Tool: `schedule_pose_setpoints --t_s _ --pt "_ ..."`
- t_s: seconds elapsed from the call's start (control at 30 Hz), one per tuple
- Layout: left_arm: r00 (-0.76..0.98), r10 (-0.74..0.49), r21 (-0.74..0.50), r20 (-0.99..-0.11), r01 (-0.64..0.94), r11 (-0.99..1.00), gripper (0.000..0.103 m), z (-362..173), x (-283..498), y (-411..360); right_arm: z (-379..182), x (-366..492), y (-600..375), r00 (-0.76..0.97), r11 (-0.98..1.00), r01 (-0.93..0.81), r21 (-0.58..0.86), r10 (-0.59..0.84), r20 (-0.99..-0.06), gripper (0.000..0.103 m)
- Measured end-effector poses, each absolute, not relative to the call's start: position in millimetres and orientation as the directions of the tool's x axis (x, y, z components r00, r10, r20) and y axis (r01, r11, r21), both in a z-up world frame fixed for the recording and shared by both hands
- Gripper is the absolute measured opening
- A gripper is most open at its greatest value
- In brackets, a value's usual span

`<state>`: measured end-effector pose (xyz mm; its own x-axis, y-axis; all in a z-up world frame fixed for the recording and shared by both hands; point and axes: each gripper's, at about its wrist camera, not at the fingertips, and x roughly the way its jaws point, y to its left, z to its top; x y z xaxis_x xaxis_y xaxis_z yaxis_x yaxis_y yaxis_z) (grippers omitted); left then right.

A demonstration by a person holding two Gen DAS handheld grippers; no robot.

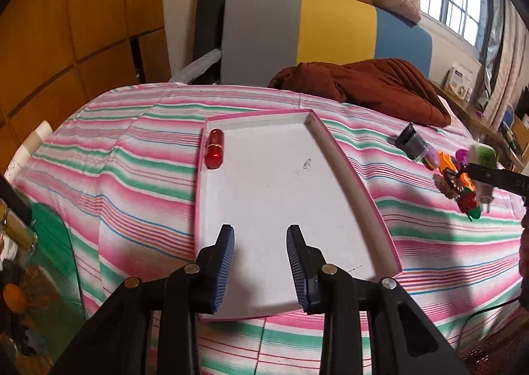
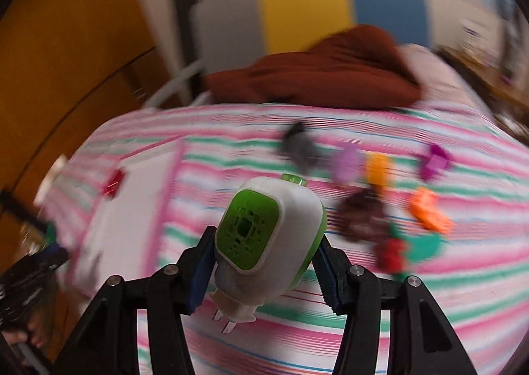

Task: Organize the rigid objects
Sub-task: 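Carry the white-green plug device into the tray beside the red cylinder, release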

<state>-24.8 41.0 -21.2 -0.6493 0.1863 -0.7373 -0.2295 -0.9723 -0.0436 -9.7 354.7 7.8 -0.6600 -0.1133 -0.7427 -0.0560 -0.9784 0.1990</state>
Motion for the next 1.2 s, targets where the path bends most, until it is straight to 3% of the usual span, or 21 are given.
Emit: schedule_pose_setpoints --t_s 0.23,0.37,0.67,1.0,1.13,1.2 --pt "-0.661 0.142 -0.061 -0.737 -0.145 -0.988 0.032 -24 -24 7 -2 -62 223 -0.535 -0.941 0.236 0.244 -0.335 -0.775 0.056" --pt "-0.657 0.117 -0.078 -0.745 -0.089 -0.993 0.032 -29 -25 -18 -29 -94 165 -0.443 -0.916 0.328 0.229 -0.364 -0.820 0.056" --pt "-0.643 0.089 -0.108 -0.761 -0.011 -0.994 0.032 -41 -26 -53 -68 -154 96 -0.347 -0.907 0.364 0.210 -0.342 -0.873 0.056" --pt "-0.634 0.086 -0.112 -0.768 0.002 -0.994 0.032 -45 -29 -57 -80 -188 89 -0.341 -0.921 0.315 0.231 -0.337 -0.877 0.057" --pt "-0.641 0.086 -0.112 -0.763 -0.001 -0.994 0.032 -42 -28 -56 -73 -187 103 -0.361 -0.908 0.285 0.307 -0.398 -0.843 0.085" --pt "-0.643 0.085 -0.111 -0.761 0.000 -0.994 0.032 -42 -28 -56 -67 -181 109 -0.376 -0.905 0.287 0.314 -0.408 -0.832 0.086"
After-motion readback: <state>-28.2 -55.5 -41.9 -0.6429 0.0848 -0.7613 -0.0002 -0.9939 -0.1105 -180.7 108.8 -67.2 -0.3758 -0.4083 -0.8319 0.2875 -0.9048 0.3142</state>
